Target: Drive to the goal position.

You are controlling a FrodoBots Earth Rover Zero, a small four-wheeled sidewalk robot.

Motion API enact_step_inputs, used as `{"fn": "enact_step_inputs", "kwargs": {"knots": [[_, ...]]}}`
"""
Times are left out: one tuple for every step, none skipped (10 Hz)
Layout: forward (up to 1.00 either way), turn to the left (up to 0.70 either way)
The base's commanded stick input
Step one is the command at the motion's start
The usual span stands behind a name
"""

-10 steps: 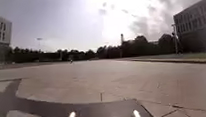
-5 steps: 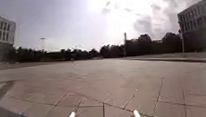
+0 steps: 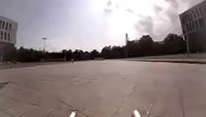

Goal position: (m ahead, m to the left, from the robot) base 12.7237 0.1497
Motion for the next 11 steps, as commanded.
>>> {"fn": "enact_step_inputs", "kwargs": {"knots": [[1.0,0.33],[1.0,0.39],[1.0,0.04],[1.0,0.18],[1.0,0.36],[1.0,0.32],[1.0,0.17],[1.0,0.03],[1.0,0.01],[0.98,0.01],[0.93,0.0]]}}
